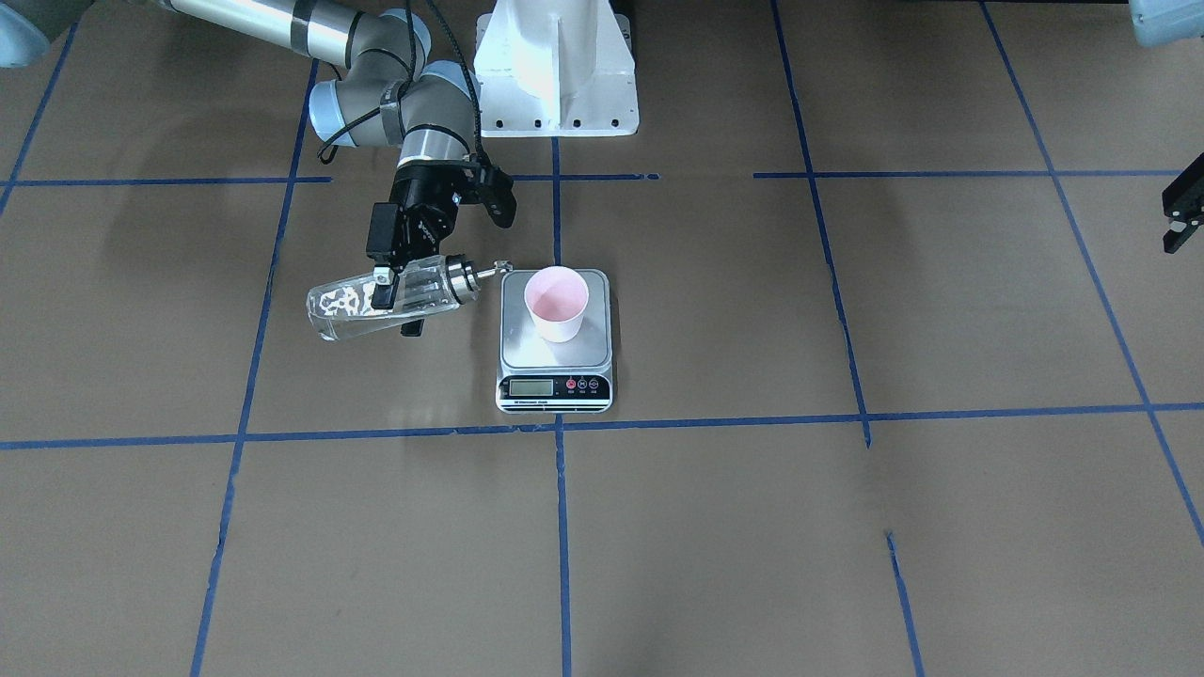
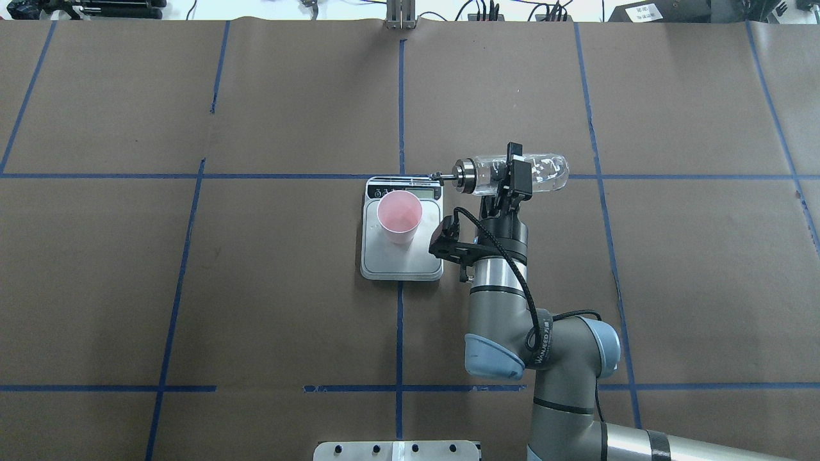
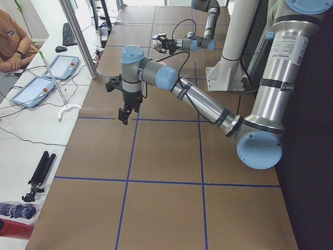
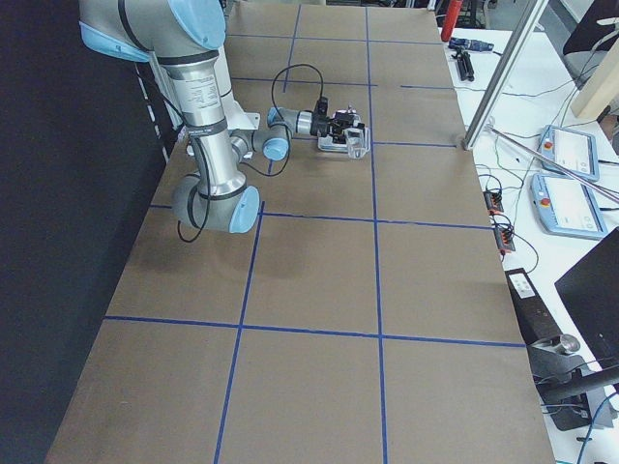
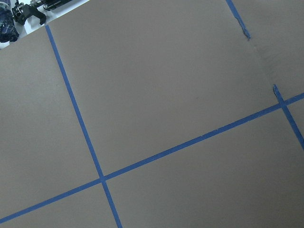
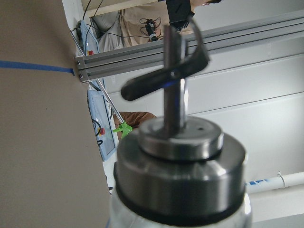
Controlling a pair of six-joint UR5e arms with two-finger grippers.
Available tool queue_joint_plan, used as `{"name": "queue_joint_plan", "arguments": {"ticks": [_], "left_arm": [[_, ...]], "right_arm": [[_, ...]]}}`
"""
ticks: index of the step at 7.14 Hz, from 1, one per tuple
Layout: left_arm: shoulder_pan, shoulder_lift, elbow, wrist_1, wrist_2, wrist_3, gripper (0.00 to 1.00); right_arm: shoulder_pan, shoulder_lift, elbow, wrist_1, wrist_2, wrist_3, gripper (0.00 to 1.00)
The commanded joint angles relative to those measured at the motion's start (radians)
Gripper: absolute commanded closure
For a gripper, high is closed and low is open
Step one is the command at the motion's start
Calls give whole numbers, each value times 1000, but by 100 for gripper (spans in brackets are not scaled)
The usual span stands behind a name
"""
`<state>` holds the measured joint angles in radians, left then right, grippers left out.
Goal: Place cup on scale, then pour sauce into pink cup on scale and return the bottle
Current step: 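Tilt the bottle with the right gripper, spout down over the pink cup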
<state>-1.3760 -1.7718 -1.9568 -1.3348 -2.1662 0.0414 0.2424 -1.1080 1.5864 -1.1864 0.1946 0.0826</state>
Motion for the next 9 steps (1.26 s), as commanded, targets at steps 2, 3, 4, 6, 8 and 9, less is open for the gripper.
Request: {"name": "queue_joint_plan", "arguments": {"ticks": [2, 3, 4, 6, 8, 9], "left_arm": [[0, 17, 30, -12, -3, 25, 0], [0, 24, 29, -14, -3, 31, 0], [0, 28, 30, -14, -1, 49, 0], [3, 28, 35, -14, 0, 55, 0], [3, 28, 39, -15, 0, 55, 0], [3, 28, 42, -15, 0, 60, 0]], "right_arm": [[-2, 13, -2, -29, -23, -65, 100], [-3, 17, -3, -30, -23, -75, 100], [-3, 25, -3, -45, -24, -79, 100], [-8, 27, -6, -70, -72, -133, 100], [-18, 27, -28, -70, -105, -144, 100], [-21, 28, -31, -71, -115, -147, 100]]}}
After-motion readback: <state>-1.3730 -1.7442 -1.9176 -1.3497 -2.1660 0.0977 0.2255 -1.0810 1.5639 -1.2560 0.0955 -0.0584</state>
